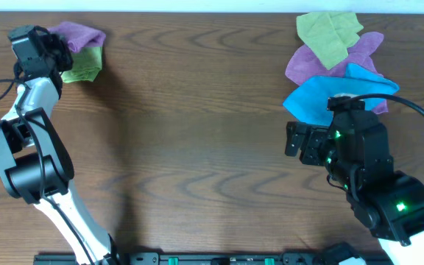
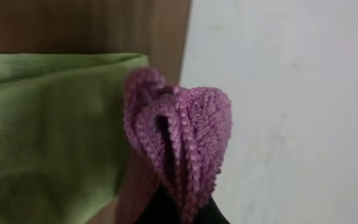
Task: Fold the cloth
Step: 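Carry the purple bundle left and place it on the folded green cloth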
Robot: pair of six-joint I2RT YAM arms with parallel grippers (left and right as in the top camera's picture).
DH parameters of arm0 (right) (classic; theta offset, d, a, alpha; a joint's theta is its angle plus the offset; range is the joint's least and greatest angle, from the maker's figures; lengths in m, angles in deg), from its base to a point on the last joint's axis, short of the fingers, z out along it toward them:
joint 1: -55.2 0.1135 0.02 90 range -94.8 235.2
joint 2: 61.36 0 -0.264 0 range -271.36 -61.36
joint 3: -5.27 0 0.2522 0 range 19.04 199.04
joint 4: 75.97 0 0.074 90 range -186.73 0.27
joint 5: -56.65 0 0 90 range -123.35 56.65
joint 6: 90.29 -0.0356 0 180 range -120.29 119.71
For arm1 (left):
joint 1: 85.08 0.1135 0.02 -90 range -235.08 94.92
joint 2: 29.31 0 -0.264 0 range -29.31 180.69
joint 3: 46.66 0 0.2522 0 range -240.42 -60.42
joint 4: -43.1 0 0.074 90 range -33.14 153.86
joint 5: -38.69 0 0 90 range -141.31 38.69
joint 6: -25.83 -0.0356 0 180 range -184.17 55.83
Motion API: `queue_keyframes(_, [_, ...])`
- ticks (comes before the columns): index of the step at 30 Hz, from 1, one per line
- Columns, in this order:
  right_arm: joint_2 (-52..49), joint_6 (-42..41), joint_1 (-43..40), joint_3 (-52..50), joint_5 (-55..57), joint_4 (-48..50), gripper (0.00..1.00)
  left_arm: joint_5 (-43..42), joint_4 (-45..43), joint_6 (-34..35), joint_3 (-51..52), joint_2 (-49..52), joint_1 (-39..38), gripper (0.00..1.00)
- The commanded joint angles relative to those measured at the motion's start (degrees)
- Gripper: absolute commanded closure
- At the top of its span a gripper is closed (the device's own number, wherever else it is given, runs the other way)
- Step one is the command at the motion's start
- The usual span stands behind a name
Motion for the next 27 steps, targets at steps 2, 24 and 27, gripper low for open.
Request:
queue_keyframes(2, [0.02, -0.83, 0.33, 0.02, -0.85, 0.0, 0.01, 1.53, 2.54, -2.4, 0.22, -0.13, -0.07, 0.94])
queue_keyframes(24, [0.02, -1.68, 0.33, 0.02, -1.7, 2.1, 0.01, -1.27, 15.98, -13.99, 0.22, -0.15, 2.71, 0.04])
queue_keyframes(27, [0.02, -1.68, 0.33, 0.02, -1.68, 2.14, 0.01, -5.73, 15.8, -19.26, 0.22, -0.2, 3.13, 0.04])
